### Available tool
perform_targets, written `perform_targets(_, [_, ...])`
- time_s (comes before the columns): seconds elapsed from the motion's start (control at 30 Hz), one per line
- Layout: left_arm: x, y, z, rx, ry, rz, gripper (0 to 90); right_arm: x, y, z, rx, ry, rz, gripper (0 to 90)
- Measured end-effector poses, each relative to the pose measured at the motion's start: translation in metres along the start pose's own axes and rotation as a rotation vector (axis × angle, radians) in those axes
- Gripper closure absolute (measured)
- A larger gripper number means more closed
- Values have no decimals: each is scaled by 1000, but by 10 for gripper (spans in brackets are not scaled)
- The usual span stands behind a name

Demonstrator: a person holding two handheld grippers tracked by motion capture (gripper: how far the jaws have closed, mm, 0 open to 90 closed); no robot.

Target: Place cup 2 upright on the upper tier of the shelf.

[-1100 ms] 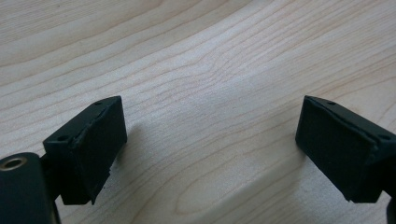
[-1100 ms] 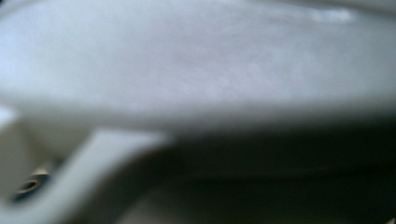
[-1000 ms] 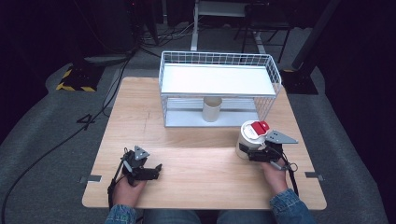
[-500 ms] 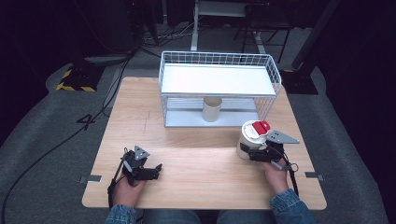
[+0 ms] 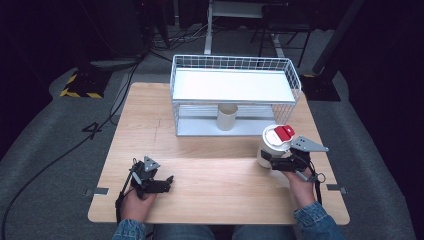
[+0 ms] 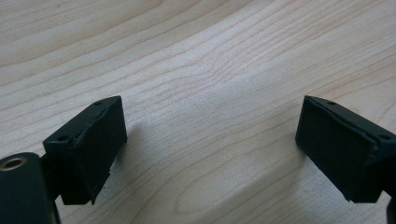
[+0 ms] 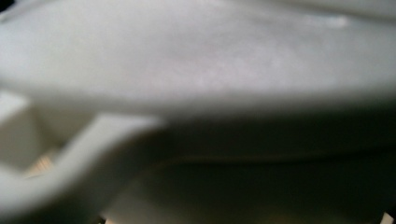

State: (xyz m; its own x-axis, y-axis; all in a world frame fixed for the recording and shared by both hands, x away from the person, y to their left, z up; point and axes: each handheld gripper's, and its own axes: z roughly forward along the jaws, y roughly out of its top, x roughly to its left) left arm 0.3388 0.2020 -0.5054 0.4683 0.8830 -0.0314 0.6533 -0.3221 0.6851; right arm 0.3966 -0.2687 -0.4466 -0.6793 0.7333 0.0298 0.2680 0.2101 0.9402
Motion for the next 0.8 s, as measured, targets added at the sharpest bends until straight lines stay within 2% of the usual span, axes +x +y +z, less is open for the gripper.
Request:
perform_targets(0.33, [0, 0, 0, 0, 0, 0, 95, 1, 28, -13, -15, 9, -8, 116])
perform_targets(0.53, [0, 0, 0, 0, 0, 0, 95, -1, 46, -19, -26, 27, 22, 117])
perform_targets(0.8, [0, 0, 0, -1, -2, 0, 95, -1, 71, -26, -25, 16, 0, 117])
